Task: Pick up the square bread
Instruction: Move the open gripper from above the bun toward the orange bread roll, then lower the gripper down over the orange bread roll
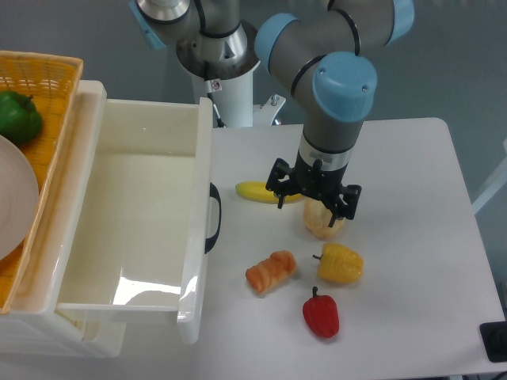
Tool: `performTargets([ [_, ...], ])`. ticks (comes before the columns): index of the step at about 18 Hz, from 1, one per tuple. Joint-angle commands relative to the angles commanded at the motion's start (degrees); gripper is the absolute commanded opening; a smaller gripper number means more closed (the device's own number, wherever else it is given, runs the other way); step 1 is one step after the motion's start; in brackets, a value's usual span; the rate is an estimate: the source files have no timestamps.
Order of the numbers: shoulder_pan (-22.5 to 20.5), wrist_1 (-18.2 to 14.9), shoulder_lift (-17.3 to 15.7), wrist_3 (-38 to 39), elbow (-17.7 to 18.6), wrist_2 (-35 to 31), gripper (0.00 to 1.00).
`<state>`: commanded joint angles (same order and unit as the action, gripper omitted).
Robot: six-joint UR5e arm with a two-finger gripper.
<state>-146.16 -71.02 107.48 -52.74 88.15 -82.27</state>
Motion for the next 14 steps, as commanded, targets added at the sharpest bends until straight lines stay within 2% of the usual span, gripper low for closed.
performTargets([
  [5, 0.00, 1.32, 1.06, -0.09, 0.70, 2.64, 1.00],
  [8, 0.35, 3.86, 2.29, -0.09, 1.58, 2.64, 1.00],
  [14, 2.02, 4.13, 4.83, -2.01, 2.11, 2.37, 1.00],
])
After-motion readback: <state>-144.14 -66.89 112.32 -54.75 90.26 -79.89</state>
